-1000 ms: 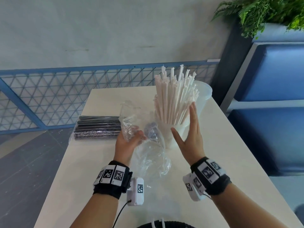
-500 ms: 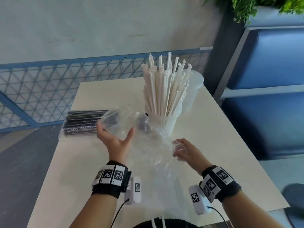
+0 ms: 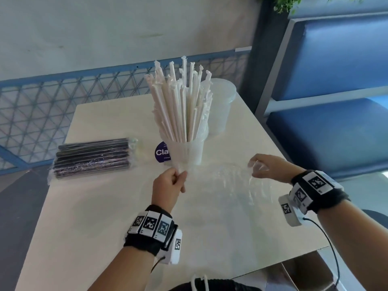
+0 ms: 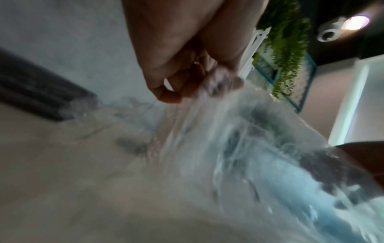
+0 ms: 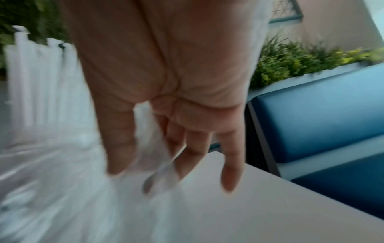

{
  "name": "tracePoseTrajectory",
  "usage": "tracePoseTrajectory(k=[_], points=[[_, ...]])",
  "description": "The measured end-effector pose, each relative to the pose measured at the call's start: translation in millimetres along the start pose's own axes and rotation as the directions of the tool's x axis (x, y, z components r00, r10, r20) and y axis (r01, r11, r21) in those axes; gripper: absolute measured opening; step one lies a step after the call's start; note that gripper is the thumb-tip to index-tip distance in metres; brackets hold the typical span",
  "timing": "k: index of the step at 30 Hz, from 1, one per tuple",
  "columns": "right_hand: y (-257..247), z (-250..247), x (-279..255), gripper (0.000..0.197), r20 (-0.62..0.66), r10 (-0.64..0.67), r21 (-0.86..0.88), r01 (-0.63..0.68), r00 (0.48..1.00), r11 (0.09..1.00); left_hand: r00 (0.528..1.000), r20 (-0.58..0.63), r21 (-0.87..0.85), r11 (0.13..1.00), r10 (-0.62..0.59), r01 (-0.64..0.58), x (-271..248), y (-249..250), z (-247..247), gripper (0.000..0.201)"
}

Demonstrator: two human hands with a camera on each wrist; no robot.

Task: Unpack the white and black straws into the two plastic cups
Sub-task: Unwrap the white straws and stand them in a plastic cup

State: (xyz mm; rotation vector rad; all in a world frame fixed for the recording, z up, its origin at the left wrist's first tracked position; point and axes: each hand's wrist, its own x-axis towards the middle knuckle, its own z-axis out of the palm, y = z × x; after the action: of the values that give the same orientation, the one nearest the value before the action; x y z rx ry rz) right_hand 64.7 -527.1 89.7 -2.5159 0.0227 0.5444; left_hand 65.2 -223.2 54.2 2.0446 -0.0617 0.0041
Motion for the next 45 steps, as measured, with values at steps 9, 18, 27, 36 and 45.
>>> tracePoseTrajectory(k=[9,18,27,36,45], points=[[6.0,11.0,-3.3,0.057,-0.685,-0.058,-0.083,0.001,0.726,0.997,0.992,0.034,-0.064,0.99,-0.123,0.125,8.1,3.6,55.4,0.028],[20.2,74.7,33.8,0.081,-0.023,0.165,-0.422,-0.159,0.986,0.893,0.988,-0.142,0.567,0.823,0.058,0.033,7.4,11.8,78.5,0.062],[23.8,84.3,50.0,0.098,0.089,0.313,-0.349,-0.265,0.946,0.899,0.777,0.566,0.747,0.57,-0.274,-0.343,-0.6,10.6,138.4,0.105],[42.4,69.4,47.5,0.11,0.169,0.306,-0.273,-0.254,0.937,0.928,0.712,0.613,0.75,0.536,-0.342,-0.388,4.5,-19.7,124.3,0.098],[65.9,38.6,33.5,0.14,0.18,0.4,-0.237,-0.355,0.899,0.905,0.625,0.643,0.742,0.563,-0.443,-0.365,20.5,-20.1,100.3,0.075]])
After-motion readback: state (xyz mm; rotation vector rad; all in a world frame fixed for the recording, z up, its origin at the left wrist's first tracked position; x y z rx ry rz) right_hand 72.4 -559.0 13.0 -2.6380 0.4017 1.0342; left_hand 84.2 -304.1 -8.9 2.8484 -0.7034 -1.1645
